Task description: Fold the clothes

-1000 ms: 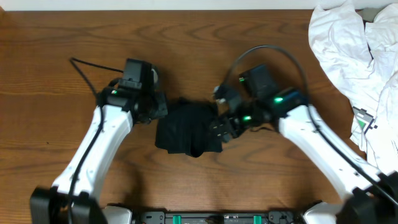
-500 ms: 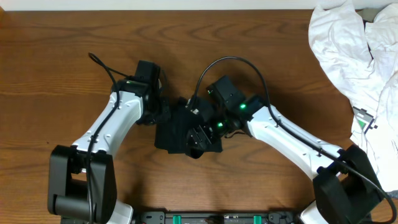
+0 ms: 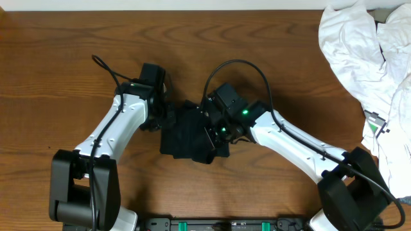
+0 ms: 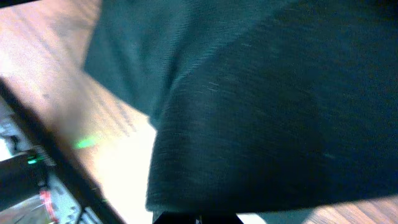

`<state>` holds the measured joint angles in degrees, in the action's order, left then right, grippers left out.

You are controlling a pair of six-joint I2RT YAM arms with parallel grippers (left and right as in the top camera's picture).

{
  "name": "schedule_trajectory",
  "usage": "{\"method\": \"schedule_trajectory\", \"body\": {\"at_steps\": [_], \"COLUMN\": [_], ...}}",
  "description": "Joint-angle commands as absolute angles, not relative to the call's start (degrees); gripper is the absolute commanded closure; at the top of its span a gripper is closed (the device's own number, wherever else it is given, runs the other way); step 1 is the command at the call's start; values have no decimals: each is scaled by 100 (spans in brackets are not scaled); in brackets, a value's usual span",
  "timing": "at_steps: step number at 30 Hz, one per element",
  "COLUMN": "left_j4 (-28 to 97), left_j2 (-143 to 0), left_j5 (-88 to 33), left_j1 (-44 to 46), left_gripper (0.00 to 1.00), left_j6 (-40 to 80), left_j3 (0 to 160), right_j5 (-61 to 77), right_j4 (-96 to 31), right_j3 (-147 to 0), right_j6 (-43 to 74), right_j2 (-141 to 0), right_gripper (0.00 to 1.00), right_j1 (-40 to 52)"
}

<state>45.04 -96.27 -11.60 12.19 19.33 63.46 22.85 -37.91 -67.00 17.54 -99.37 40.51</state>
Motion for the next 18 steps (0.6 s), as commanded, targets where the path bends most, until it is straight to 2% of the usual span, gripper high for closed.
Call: {"method": "schedule_trajectory", "body": {"at_steps": [1,8,13,14,16,18], "left_j4": [4733,4930,4901,4895,4877,4877], "left_j2": [-9666,-9666,-9666,-9666,-9666,-9666], "left_j5": [-1155,-1444,-1494,-1494,-1494,-1492], "left_j1": [1201,1203,1203,1203,1201,1201], "left_gripper": [67,66,66,63,61,60], "left_j6": [1852,1850,1850,1848,1848,1848], "left_j3": [6311,6311,6311,6311,6311,6311], "right_j5": [1343,1216,1219,1219,1214,1194], "right_j4": [-4104,-4565,-4626,-4617,-4624,-4663], "right_j3": [-6751,-6748,-6742,-6742,-6742,-6742], "right_j6": [1778,1422,1297,1297,1275,1256], "right_j2": [-9795,-9800,-10055,-10099,-10178,-10239], "right_gripper": [99,99,99,99,95,85], "right_j1": [3640,2676,2576,2596,2622,2633]}}
